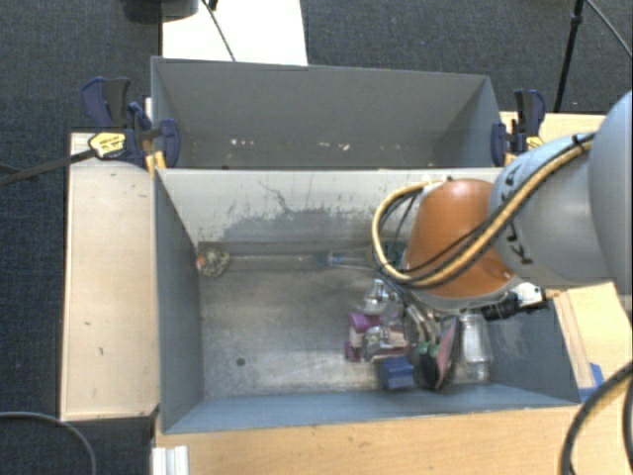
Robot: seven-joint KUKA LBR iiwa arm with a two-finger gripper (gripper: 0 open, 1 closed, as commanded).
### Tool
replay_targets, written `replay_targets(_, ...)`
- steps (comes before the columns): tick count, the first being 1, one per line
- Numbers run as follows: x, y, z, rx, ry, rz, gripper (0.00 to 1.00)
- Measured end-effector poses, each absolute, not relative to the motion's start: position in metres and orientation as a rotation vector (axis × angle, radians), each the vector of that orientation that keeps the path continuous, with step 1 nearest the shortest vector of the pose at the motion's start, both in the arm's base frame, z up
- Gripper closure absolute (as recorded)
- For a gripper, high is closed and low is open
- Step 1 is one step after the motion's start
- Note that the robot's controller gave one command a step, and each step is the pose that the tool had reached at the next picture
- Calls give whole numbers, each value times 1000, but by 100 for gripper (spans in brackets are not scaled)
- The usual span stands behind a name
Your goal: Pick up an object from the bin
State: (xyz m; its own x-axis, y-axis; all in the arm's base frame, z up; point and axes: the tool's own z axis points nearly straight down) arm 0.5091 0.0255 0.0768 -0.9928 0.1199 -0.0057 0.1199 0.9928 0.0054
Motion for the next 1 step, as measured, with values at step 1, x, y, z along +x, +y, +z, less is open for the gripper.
replay_targets(1,506,24,232,230,3124,3,100)
